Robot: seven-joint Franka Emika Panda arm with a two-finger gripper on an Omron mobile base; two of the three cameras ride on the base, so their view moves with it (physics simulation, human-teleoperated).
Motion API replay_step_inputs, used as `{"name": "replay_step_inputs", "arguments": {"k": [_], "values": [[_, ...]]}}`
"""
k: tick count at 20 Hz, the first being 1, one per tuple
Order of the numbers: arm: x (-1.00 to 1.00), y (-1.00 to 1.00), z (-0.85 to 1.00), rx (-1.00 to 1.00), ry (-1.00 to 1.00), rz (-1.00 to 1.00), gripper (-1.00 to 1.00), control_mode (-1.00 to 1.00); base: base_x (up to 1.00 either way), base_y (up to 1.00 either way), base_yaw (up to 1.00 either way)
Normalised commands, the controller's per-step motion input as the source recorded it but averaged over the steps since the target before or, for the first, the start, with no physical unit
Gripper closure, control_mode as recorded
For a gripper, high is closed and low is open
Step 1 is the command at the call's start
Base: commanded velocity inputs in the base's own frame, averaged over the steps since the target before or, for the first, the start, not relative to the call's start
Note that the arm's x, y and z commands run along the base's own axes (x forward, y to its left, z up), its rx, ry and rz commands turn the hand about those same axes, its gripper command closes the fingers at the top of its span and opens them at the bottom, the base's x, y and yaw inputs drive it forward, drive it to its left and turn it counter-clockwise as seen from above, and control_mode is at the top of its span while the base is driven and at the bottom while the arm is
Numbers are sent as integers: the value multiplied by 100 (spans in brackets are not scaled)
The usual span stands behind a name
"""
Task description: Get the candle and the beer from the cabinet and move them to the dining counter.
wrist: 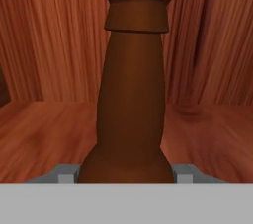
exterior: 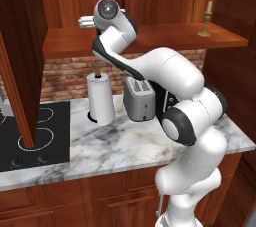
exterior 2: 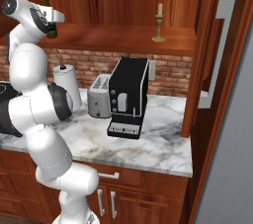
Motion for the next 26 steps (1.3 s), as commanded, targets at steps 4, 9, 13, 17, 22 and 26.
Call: {"name": "replay_step_inputs", "arguments": {"k": [4, 9, 13, 17, 22, 26], "values": [[0, 0, 0, 0, 0, 0, 100, -100, 0, 0, 0], [0, 0, 0, 0, 0, 0, 100, -100, 0, 0, 0], [0, 0, 0, 0, 0, 0, 100, -100, 0, 0, 0], [0, 0, -6, 0, 0, 0, 100, -100, 0, 0, 0], [0, 0, -17, 0, -3, 0, 100, -100, 0, 0, 0], [-4, 3, -26, 0, -4, 0, 100, -100, 0, 0, 0]]}}
